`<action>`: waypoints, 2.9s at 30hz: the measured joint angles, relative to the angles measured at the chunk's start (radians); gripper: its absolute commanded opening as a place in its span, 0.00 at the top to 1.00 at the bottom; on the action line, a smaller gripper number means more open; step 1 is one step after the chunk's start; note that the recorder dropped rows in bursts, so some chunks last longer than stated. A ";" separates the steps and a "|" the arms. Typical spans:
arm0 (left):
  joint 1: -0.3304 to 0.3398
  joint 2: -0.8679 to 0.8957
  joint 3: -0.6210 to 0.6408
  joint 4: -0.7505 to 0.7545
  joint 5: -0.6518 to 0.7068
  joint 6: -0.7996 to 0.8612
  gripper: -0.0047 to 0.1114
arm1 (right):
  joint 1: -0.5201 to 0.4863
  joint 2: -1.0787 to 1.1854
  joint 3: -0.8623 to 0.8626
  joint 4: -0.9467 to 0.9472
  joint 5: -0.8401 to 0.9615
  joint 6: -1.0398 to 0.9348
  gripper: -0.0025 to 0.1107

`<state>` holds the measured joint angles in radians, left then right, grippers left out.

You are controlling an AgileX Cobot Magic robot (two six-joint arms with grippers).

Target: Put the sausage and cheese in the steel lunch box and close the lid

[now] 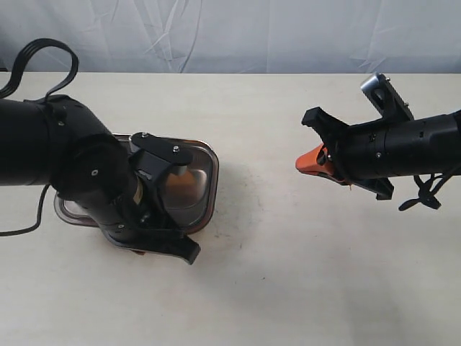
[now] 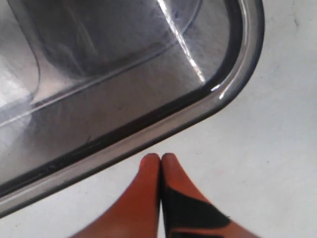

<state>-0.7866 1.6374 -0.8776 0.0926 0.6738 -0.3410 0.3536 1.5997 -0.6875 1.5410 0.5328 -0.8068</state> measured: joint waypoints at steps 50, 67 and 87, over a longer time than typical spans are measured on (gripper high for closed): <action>0.000 0.000 0.000 0.179 -0.092 -0.152 0.96 | 0.000 0.000 0.000 -0.015 0.002 -0.020 0.98; 0.000 -0.008 0.000 0.283 -0.089 -0.253 0.96 | 0.000 0.000 0.000 -0.015 0.016 -0.022 0.98; 0.033 -0.022 0.000 0.295 -0.068 -0.255 0.96 | 0.000 0.000 0.000 0.007 0.081 -0.023 0.98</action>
<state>-0.7536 1.6159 -0.8776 0.3880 0.6060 -0.5963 0.3536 1.5997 -0.6875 1.5477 0.6140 -0.8301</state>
